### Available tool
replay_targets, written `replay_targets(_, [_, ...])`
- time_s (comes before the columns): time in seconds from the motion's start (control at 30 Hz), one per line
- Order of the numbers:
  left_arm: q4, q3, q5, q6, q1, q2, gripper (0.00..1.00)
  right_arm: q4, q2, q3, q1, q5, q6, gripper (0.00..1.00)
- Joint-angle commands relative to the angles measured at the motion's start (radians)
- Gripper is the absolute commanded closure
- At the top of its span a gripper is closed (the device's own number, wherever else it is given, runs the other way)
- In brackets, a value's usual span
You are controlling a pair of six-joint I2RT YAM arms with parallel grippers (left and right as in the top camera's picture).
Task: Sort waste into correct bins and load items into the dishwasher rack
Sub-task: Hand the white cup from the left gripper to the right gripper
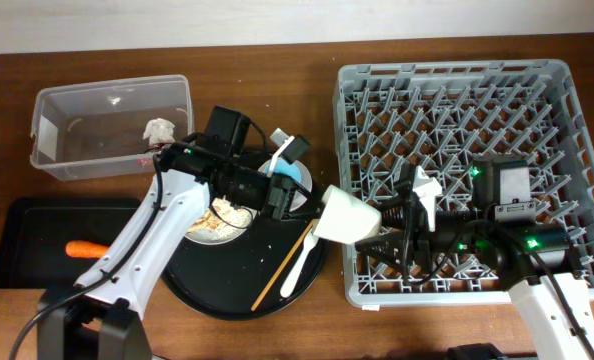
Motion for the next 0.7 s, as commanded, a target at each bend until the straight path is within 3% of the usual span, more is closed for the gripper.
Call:
replay_targets(0.0, [0.013,0.018,0.031,-0.015,-0.006,-0.023,1.0,0.008,0.002,0.015,0.005,-0.035,0.002,0.42])
replay_targets(0.4, [0.025,0.018,0.027,-0.038,-0.042,-0.023,1.0,0.081,0.002,0.015,0.005,-0.068,0.002,0.37])
replay_targets(0.47, [0.025,0.018,0.027,-0.041,-0.042,-0.023,1.0,0.087,0.002,0.015,0.005,-0.068,0.002,0.32])
replay_targets(0.67, [0.025,0.018,0.027,-0.041,-0.042,-0.023,1.0,0.109,0.002,0.015,0.005,-0.071,0.002,0.33])
